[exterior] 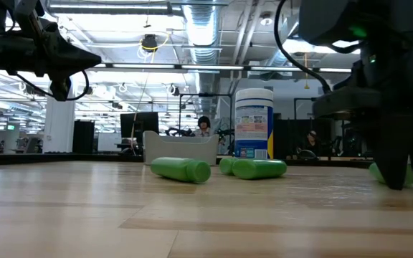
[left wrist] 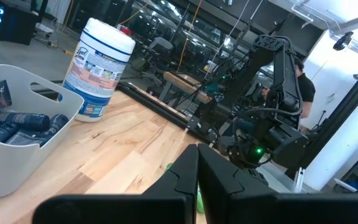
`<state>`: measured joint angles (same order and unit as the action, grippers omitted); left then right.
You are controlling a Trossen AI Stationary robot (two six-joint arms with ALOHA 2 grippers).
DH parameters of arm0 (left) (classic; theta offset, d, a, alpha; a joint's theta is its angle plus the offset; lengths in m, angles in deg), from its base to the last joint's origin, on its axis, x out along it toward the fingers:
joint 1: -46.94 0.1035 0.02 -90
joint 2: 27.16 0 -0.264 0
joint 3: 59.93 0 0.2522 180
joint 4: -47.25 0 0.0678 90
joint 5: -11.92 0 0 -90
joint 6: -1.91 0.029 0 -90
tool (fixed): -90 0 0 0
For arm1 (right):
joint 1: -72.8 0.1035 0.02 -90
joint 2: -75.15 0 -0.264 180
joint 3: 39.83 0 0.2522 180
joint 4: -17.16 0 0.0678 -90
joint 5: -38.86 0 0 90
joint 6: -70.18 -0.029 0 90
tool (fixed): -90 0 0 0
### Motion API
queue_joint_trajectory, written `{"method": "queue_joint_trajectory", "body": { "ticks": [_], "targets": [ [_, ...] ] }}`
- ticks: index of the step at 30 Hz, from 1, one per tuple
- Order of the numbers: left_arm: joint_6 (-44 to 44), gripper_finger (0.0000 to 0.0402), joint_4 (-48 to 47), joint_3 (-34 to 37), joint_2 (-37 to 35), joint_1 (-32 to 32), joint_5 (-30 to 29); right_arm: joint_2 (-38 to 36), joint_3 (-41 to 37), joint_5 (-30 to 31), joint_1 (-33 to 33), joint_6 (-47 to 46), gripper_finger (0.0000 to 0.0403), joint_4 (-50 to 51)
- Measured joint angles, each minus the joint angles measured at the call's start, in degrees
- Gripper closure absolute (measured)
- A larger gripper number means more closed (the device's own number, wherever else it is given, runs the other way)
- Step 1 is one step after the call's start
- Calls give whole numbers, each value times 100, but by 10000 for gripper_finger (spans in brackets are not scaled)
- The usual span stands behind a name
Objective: Pick & Place Travel size toiletries
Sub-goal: Put the green shampoo into the transparent bin
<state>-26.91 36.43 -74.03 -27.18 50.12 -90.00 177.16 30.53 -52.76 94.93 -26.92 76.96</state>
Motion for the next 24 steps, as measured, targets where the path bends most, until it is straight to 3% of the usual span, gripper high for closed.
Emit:
{"method": "queue_joint_trajectory", "body": {
  "ticks": [9,16,19,24],
  "targets": [
    [0,400,2,0,0,-1,0,35,6,125,-9,24,300,185],
    [0,400,4,0,0,0,0,-205,160,-65,138,1035,334,198],
    [0,400,4,0,0,0,0,-631,357,-156,142,2098,347,37],
    [0,400,4,0,0,-1,2,-1213,459,-85,100,5321,353,152]
  ]
}}
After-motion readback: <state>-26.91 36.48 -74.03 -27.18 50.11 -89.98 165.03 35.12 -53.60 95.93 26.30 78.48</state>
